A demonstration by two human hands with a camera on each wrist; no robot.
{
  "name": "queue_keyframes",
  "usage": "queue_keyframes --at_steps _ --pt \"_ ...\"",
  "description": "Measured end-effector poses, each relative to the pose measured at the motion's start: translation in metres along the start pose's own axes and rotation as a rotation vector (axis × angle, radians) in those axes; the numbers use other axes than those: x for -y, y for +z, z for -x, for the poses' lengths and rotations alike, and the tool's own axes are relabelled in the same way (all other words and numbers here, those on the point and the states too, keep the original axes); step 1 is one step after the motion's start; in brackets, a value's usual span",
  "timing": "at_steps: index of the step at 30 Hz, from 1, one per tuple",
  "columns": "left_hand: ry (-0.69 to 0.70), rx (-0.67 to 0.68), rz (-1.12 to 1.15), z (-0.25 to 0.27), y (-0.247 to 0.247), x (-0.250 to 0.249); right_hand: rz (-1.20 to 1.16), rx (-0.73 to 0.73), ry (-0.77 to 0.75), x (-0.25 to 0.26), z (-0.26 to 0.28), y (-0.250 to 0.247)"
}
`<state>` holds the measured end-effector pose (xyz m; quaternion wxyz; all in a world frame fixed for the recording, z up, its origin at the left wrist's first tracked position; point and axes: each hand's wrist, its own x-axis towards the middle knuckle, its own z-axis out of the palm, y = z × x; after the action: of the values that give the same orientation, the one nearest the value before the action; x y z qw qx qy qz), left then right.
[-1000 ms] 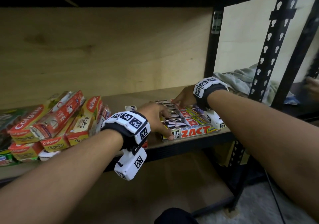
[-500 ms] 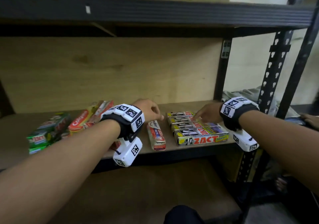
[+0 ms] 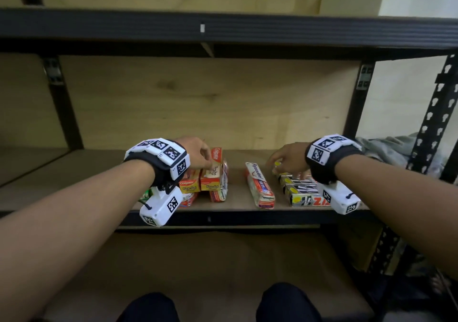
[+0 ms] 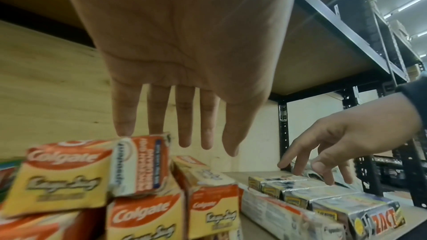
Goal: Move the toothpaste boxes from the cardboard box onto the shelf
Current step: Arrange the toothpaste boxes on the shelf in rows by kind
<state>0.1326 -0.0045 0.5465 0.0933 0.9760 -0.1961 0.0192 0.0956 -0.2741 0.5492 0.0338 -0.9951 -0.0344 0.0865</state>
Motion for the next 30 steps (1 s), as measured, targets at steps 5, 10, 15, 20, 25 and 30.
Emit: queue_keyframes --at_steps 5,10,15,20,25,30 --pt "0.03 0.039 -0.081 0.003 0.008 0.017 0.139 -0.01 -0.03 0.038 -0.019 0.017" --pt "-0.002 -0.053 -0.092 -0.006 0.018 0.039 -0.163 -0.091 0.006 0.076 -0.042 0.022" --pt "-0.046 -0.071 -0.025 -0.009 0.016 0.055 -0.376 -0.049 0.05 0.117 -0.065 0.027" --pt "-0.039 -0.075 -0.002 -0.006 0.014 0.065 -0.387 -0.016 0.075 0.141 -0.087 0.036" --pt "-0.016 -0.086 0.033 0.0 0.013 0.073 -0.488 -0.001 0.118 0.144 -0.087 0.033" --pt "0.019 -0.091 0.022 0.008 0.012 0.078 -0.615 -0.05 0.155 0.134 -0.088 0.032"
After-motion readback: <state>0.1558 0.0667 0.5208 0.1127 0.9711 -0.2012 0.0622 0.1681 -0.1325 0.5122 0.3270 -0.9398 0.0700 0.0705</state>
